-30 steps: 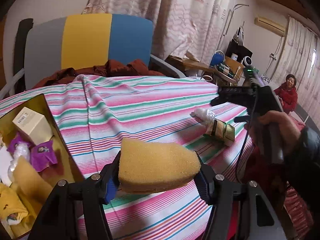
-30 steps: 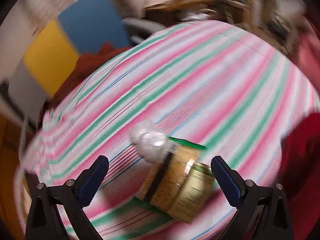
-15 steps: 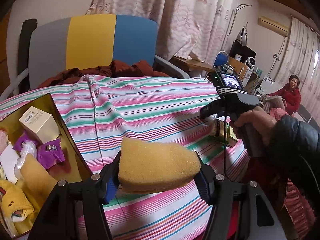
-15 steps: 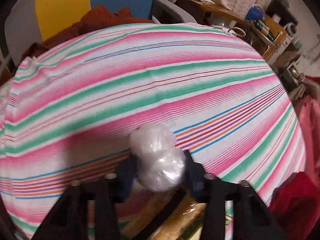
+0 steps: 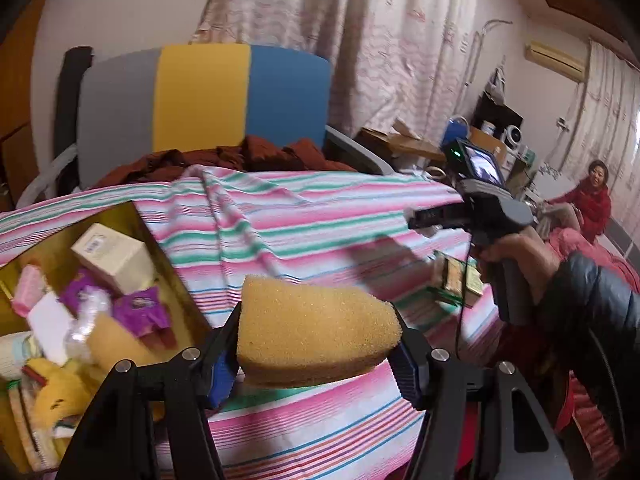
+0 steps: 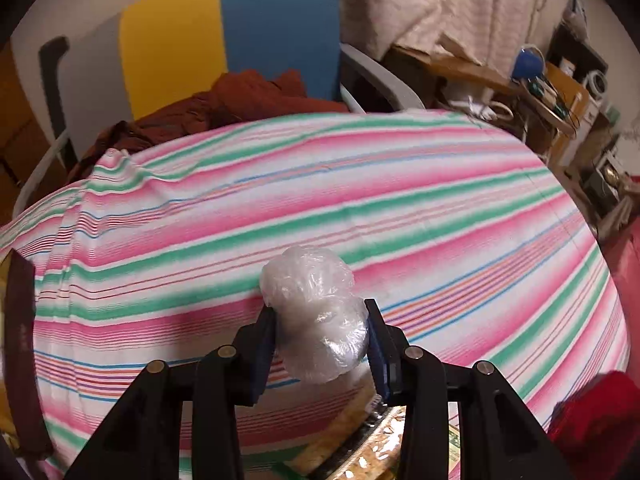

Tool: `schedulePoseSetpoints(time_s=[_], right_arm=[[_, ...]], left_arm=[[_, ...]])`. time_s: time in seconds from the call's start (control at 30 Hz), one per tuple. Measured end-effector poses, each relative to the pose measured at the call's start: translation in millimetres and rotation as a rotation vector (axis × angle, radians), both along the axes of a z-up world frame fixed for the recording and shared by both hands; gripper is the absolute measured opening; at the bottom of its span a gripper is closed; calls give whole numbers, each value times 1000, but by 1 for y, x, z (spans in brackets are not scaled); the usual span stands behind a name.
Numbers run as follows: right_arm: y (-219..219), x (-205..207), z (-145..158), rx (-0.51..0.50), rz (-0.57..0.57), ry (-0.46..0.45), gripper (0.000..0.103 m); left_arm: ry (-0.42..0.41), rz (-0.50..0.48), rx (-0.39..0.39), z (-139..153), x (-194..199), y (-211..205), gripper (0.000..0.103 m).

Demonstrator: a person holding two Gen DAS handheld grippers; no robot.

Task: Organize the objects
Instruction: 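Release the yellow sponge and plastic bag into the tray with both tools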

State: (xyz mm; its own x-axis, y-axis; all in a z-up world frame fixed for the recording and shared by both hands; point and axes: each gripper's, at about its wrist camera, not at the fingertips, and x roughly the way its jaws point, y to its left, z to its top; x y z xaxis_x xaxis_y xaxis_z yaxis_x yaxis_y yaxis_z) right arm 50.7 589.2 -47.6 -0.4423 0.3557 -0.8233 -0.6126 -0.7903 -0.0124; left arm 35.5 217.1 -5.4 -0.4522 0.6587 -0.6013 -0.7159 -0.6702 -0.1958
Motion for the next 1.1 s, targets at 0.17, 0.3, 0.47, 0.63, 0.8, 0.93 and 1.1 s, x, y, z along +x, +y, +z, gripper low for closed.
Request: schedulePoseSetpoints(time_s=[0.17, 0.3, 0.47, 0.63, 0.8, 0.93, 1.1], right_arm=[[-22, -8, 10, -12, 89, 25, 42], [-56, -10, 23, -38, 168, 60, 41], [-119, -28, 41, -71, 308, 112, 41], [-196, -47, 50, -111, 473, 155, 41], [-263, -67, 46, -178, 588, 184, 41], [-293, -79, 34, -209, 624, 176, 42], [-312, -88, 21, -209, 628, 150, 45]], left_arm=[[4, 123, 28, 11, -20, -41, 65], [6, 235, 48, 15, -37, -77, 65], [1, 368, 48, 10, -57, -120, 65], [-15, 469, 51, 3, -73, -149, 65], [-19, 512, 41, -2, -86, -159, 65], [-5, 523, 31, -1, -90, -163, 65], [1, 543, 3, -3, -95, -161, 66]])
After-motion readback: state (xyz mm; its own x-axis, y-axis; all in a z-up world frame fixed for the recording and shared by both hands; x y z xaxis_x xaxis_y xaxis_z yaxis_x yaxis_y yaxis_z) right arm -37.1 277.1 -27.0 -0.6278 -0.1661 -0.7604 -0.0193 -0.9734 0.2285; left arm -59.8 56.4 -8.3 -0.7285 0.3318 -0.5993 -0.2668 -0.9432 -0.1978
